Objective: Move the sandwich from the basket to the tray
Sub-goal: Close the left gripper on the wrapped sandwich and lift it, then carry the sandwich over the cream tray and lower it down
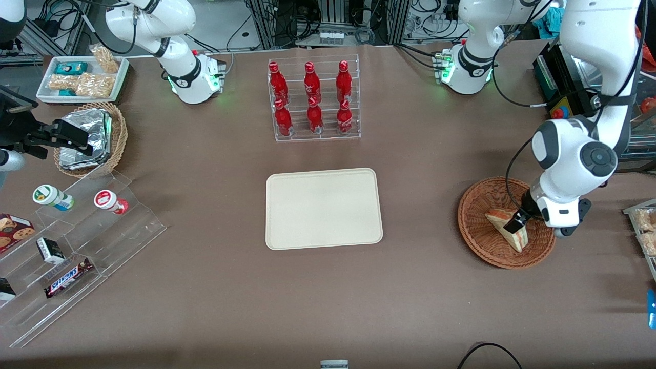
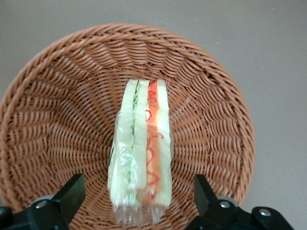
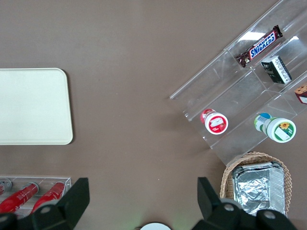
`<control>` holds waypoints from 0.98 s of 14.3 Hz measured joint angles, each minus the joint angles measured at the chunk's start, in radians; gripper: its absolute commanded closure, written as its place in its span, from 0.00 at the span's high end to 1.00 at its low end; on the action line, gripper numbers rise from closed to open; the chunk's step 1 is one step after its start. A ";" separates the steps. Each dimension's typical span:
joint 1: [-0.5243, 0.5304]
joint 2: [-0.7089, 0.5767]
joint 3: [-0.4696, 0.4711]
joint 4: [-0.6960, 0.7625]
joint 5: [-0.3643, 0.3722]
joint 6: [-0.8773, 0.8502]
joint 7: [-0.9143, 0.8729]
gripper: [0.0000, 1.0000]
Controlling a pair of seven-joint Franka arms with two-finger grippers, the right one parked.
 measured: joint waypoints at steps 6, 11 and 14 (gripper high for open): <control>-0.001 0.040 -0.001 0.019 0.002 -0.008 -0.006 0.00; -0.054 -0.012 -0.034 0.153 0.005 -0.322 0.148 0.05; -0.162 -0.008 -0.050 0.245 0.005 -0.420 0.205 0.04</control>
